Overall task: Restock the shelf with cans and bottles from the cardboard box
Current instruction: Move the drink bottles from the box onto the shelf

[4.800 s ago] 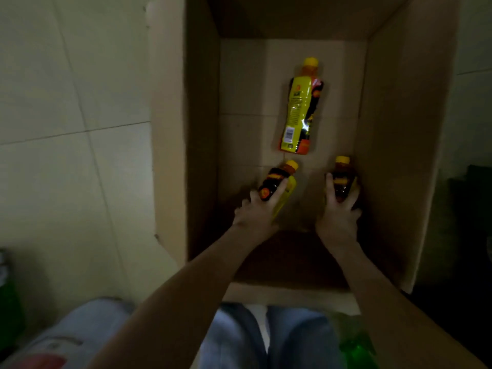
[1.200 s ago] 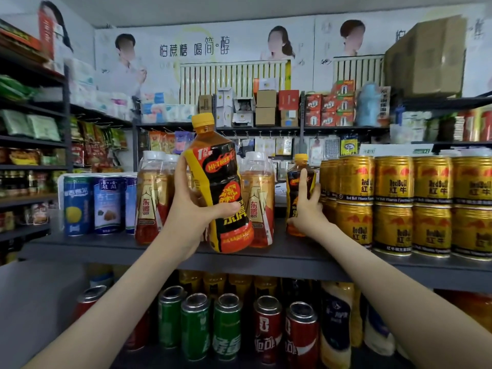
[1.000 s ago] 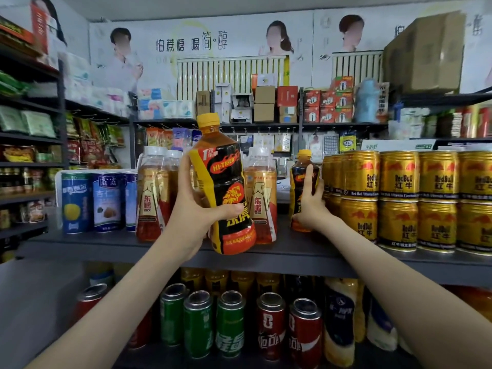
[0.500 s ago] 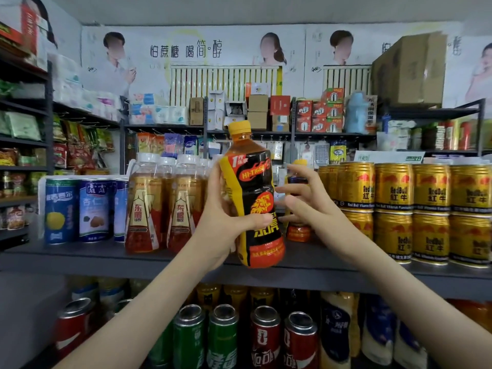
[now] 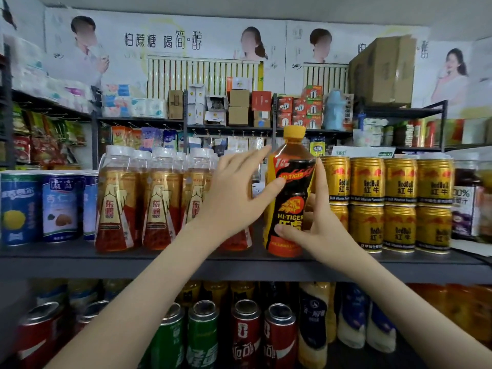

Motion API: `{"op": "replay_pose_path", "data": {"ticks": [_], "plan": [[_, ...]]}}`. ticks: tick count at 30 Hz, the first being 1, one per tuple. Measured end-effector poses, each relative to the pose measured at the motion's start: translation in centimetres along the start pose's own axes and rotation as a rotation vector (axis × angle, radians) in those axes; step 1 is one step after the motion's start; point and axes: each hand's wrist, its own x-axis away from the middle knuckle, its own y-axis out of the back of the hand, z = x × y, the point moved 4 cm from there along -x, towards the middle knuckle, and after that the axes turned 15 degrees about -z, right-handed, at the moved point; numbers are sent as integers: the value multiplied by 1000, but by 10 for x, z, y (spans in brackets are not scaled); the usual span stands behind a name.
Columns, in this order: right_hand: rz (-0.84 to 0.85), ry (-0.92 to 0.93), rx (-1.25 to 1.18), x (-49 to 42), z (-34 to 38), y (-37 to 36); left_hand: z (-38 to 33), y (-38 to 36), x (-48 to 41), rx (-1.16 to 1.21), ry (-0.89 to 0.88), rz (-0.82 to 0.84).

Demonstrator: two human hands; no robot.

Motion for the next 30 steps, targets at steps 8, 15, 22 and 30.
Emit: {"op": "replay_pose_path", "data": {"ticks": [8,15,22,30], "plan": [[-19,-84,239,-14,-33,-17,61,-18,33,-590,-241,66],[-45,-149,380,-31,-60,-27,73,-23,41,-638,-258,84],[-29,-244,467,-38,-67,-31,74,-24,40,-650,-263,102],[-108,-150,746,-17,-51,-38,73,-23,43,-601,-293,89]]}}
